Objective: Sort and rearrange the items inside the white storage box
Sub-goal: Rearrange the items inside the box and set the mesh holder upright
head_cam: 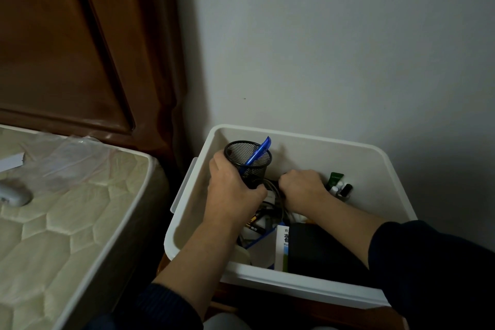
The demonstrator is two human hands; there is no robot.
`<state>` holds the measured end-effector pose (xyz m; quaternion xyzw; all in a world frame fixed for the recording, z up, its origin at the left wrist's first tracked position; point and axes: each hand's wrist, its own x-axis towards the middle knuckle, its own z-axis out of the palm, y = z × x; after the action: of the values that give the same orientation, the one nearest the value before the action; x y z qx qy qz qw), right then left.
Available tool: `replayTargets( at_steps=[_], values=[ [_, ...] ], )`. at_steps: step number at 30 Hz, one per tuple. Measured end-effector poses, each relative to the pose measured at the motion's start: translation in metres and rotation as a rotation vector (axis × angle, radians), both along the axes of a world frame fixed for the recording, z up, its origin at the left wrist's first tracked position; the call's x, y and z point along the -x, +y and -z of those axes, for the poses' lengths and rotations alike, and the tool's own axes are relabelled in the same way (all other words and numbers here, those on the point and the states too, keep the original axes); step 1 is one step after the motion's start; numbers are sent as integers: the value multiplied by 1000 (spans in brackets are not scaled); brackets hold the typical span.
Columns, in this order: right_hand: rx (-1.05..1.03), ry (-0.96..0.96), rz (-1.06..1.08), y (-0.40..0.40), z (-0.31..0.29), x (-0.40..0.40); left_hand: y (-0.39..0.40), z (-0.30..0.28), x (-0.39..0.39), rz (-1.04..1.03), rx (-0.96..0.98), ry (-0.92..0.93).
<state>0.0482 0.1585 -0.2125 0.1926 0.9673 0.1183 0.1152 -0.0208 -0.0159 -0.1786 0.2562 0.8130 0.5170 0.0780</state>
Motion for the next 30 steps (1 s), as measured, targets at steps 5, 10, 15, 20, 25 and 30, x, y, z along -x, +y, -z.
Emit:
replayTargets(
  at_steps=[5,10,15,20,25,30],
  values=[
    [100,-36,22,13,-6,-12,-1,0,0,7,-7,-1],
    [-6,-61,4,7,-6,-12,0,2,0,23,6,0],
    [-45,-85,-32,2,-2,-3,0,5,2,16,17,-6],
    [-67,-109,-88,4,5,5,1,7,3,17,32,14],
    [1,-57,-45,8,3,3,1,7,2,10,60,48],
    [83,108,70,18,-17,-20,2,7,1,6,26,50]
  ],
)
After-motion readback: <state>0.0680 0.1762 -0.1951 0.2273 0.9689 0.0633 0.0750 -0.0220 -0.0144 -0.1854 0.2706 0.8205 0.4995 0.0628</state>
